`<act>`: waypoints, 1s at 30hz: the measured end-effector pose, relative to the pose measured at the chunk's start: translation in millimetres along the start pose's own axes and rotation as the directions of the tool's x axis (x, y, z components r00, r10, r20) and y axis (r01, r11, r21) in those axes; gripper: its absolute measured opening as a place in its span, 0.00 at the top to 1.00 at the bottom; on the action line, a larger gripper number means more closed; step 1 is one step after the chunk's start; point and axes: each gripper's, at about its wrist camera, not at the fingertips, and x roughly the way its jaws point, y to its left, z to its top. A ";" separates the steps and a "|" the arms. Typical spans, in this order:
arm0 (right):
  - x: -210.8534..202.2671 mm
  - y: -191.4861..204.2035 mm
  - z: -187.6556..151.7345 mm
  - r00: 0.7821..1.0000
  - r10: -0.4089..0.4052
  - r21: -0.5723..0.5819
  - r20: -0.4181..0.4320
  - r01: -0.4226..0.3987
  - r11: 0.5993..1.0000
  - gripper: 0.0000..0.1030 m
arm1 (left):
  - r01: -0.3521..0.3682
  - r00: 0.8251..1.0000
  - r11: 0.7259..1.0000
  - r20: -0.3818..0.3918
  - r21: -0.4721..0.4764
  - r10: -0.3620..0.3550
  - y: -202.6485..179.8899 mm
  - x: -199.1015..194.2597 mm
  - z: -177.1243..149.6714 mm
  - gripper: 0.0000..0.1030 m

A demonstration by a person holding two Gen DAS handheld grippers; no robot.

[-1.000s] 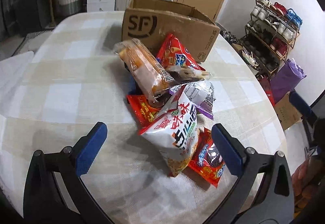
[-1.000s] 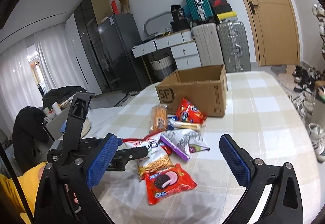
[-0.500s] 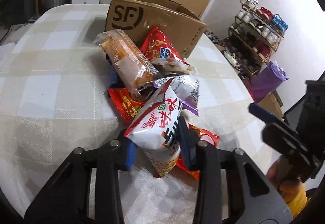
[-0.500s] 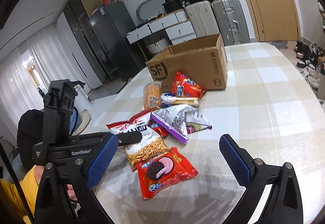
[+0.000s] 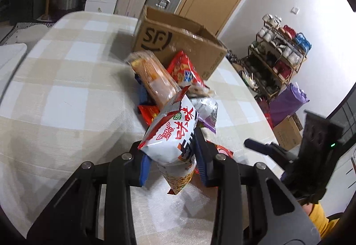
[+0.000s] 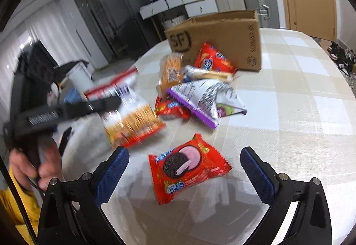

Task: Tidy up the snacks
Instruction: 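Grasp the red-and-white noodle bag with the left tool while the right tool grasps the red cookie pack, then carry the noodle bag and cookie pack over the cardboard box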

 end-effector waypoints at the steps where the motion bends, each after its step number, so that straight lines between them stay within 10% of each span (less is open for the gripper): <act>1: 3.4 1.9 -0.3 1.000 -0.002 -0.013 -0.011 0.002 1.000 0.01 | 0.002 1.000 1.000 0.012 -0.003 -0.002 1.9 -6.4 0.9 0.70; 9: 36.6 20.5 -7.5 0.986 -0.109 -0.204 -0.128 0.082 0.976 0.04 | 0.005 0.994 0.999 0.110 -0.037 -0.001 24.6 -65.5 2.5 0.70; 17: 42.5 13.4 -7.9 0.984 -0.116 -0.201 -0.135 0.088 0.976 0.46 | 0.001 0.988 0.999 0.155 -0.045 0.006 35.1 -102.0 -0.9 0.70; 30: 2.0 1.1 4.9 1.000 -0.001 -0.035 -0.008 0.001 0.999 0.51 | 0.015 0.982 1.000 0.187 -0.024 -0.010 21.1 -129.3 -8.9 0.70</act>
